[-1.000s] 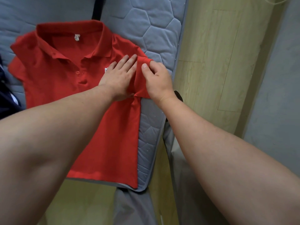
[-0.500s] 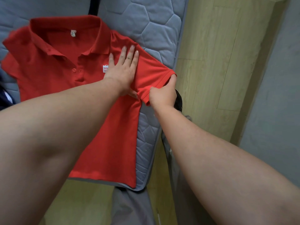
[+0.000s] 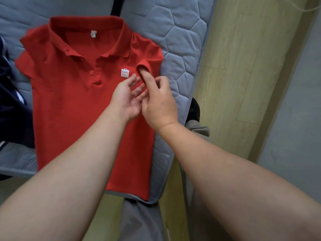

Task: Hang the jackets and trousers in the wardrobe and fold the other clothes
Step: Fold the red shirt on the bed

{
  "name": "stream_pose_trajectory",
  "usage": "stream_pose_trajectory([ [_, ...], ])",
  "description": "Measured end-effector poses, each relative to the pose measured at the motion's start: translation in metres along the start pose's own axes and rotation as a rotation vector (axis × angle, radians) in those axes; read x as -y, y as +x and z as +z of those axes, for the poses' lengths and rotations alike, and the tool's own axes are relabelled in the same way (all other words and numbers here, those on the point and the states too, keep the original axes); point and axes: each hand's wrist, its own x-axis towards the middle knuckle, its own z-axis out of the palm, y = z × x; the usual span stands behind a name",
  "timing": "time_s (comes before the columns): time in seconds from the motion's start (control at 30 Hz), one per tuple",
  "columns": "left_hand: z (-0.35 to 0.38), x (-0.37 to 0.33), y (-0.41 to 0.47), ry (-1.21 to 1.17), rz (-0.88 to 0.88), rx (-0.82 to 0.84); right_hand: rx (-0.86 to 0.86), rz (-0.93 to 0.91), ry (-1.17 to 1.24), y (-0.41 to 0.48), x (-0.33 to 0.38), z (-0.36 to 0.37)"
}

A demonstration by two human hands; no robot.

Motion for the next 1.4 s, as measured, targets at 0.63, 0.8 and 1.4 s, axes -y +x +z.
stream_pose_trajectory([
  [0.63, -0.052, 0.027, 0.059, 0.300, 0.080, -0.401, 0.343, 0.226, -0.355, 0.027, -0.021, 0.049],
  [0.8, -0.071, 0.028, 0.056, 0.681, 0.191, -0.519, 0.232, 0.216, -0.370, 0.034, -0.005, 0.047],
  [1.4, -0.271, -0.188, 0.095, 0.701, 0.248, -0.796, 0.198, -0.282, -0.523, 0.163, 0.183, 0.235],
])
